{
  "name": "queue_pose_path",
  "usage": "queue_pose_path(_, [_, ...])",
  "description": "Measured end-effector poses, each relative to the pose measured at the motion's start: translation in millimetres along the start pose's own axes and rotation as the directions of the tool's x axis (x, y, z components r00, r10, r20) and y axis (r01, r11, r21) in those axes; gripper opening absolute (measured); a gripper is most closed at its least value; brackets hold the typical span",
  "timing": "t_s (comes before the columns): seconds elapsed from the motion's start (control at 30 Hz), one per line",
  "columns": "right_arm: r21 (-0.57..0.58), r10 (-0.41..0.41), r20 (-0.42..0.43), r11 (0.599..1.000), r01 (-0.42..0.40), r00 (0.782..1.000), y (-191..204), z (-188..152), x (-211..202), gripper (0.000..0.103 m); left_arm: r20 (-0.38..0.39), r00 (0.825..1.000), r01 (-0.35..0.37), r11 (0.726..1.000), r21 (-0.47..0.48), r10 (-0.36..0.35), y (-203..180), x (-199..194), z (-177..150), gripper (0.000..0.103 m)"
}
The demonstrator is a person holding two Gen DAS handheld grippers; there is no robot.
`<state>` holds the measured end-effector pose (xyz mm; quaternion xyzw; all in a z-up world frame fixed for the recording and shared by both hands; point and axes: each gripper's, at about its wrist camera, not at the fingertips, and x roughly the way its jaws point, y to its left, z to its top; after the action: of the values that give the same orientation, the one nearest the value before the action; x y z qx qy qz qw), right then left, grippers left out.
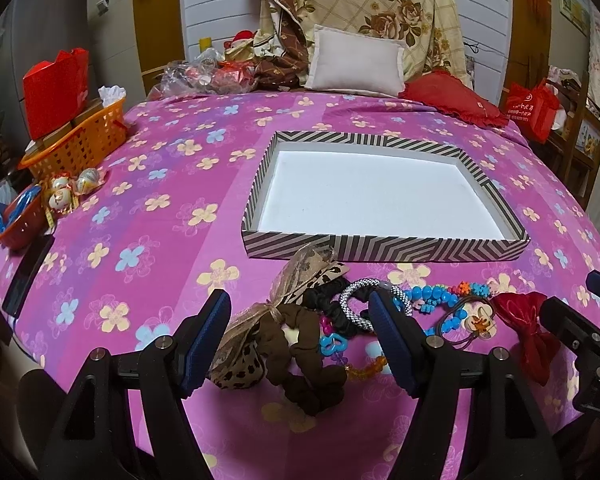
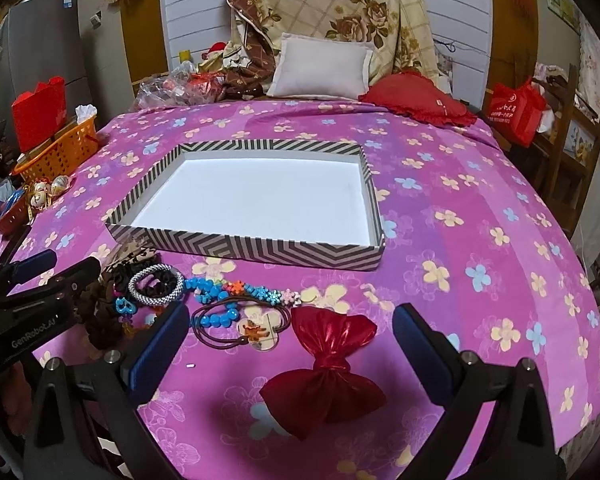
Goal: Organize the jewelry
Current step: 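Lower the right tool onto the red satin bow while the left tool approaches the leopard bow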
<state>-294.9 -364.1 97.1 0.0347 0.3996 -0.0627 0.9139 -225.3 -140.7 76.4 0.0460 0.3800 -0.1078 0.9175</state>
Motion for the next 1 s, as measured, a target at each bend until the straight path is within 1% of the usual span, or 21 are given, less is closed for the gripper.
queue_pose_path(0.7, [-0.018, -0.010, -0.021, 1.000, 0.010, 1.000, 3.2, -4.7, 7.4, 0.103, -0.011, 1.000, 0.001, 1.000, 0.002, -0.001, 0.4, 3.3, -5.2, 0.054])
queue_pose_path(0.87, [-0.020, -0.011, -0.021, 1.000, 0.010, 1.000, 2.3, -3.9, 8.3, 0.103, -0.017, 1.000, 0.019, 1.000, -0.007, -0.019, 10.7, 3.9, -6.3, 0.054])
queue_pose_path(1.0, [-0.017, -0.015, -0.022, 1.000, 0.015, 1.000, -0.6, -3.3, 9.9, 0.103, -0.038, 0.999, 0.032, 0.999, -0.032, -0.033, 31.3, 3.9, -4.4, 0.054])
